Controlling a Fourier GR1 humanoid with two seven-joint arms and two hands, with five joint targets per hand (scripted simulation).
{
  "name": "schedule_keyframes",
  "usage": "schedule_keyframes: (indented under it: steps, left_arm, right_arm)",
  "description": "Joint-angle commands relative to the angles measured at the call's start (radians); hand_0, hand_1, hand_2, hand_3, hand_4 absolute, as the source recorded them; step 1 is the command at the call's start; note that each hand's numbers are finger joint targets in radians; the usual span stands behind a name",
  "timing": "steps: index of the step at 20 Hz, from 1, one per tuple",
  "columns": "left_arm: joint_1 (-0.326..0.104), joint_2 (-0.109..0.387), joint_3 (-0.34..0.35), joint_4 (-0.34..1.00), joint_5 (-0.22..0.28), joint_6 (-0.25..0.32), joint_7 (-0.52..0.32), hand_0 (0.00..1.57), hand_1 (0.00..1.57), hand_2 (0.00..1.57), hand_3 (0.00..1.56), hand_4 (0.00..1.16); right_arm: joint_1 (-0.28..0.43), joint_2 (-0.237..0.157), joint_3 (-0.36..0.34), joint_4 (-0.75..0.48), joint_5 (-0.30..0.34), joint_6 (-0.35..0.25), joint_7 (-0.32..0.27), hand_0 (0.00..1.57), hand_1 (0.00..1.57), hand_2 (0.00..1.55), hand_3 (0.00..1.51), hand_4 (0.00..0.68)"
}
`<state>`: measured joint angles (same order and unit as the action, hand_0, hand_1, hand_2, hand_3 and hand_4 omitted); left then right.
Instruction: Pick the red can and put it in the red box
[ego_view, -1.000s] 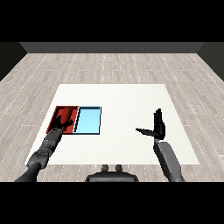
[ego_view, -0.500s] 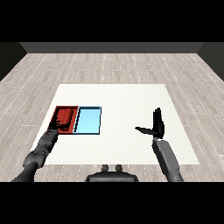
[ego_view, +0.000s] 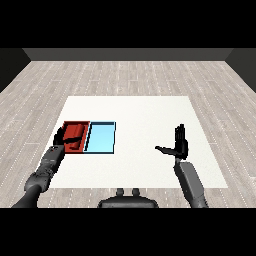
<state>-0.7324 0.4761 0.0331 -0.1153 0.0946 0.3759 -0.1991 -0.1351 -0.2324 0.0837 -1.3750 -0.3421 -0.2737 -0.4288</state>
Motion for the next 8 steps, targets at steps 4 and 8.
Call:
schedule_keyframes:
  steps: [4,8]
  left_arm:
    - [0.037,-0.035,0.106,-0.184,0.114,-0.126,-0.285,0.67,0.67,0.38,0.00,0.00]
    - [0.085,-0.074,0.101,-0.321,0.144,-0.232,-0.357,0.00,0.00,0.00,0.00,0.00]
  right_arm:
    - [-0.003,-0.017,-0.008,-0.042,-0.028,0.064,-0.001,0.00,0.00,0.00,0.00,0.000]
    - [0.063,-0.045,0.024,-0.103,-0.013,0.100,0.009,0.00,0.00,0.00,0.00,0.000]
